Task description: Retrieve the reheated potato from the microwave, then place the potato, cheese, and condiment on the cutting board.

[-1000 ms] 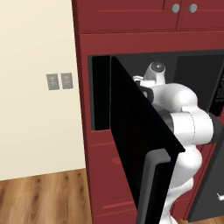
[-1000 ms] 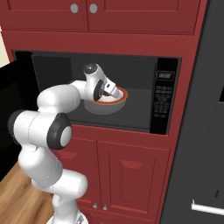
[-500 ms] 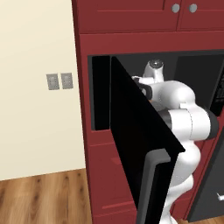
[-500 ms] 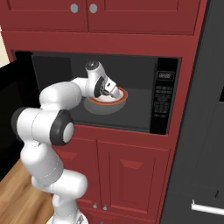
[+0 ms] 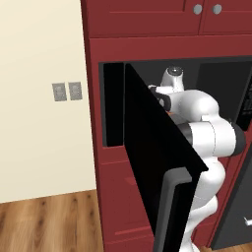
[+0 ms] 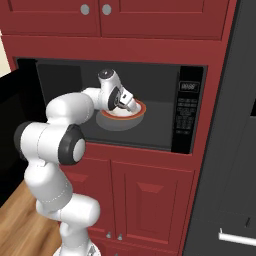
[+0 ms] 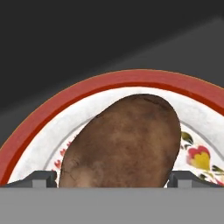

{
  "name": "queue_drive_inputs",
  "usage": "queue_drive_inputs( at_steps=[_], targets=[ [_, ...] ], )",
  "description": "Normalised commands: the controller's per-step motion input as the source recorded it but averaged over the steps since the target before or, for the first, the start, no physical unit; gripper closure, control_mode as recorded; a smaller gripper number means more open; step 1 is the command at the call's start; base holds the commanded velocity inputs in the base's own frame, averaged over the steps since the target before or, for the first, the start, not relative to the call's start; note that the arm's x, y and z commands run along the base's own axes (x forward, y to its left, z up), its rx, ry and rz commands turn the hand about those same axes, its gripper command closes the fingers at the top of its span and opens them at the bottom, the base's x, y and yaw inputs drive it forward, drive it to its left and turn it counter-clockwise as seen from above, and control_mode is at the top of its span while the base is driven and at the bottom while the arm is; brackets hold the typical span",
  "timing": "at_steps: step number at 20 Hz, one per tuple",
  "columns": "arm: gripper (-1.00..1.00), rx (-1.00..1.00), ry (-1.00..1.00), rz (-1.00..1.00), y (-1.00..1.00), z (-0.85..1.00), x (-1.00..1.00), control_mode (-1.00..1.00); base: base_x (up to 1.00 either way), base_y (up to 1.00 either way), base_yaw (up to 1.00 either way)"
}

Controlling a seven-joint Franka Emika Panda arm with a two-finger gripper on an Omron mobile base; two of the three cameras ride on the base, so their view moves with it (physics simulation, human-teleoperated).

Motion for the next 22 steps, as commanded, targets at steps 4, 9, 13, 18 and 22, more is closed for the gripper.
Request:
queue_drive_inputs(
  at_steps=[4, 9, 13, 18, 22],
  targets=[
    [-1.00, 0.00, 0.00, 0.00, -0.04, 0.01, 0.03, -1.00, 0.00, 0.00, 0.00],
    [-1.00, 0.00, 0.00, 0.00, -0.04, 0.07, 0.09, -1.00, 0.00, 0.00, 0.00],
    [-1.00, 0.00, 0.00, 0.00, 0.00, 0.11, 0.13, -1.00, 0.00, 0.00, 0.00],
    [-1.00, 0.00, 0.00, 0.00, 0.00, 0.03, 0.17, -1.00, 0.00, 0.00, 0.00],
    [-1.00, 0.00, 0.00, 0.00, -0.05, -0.01, 0.14, -1.00, 0.00, 0.00, 0.00]
  ],
)
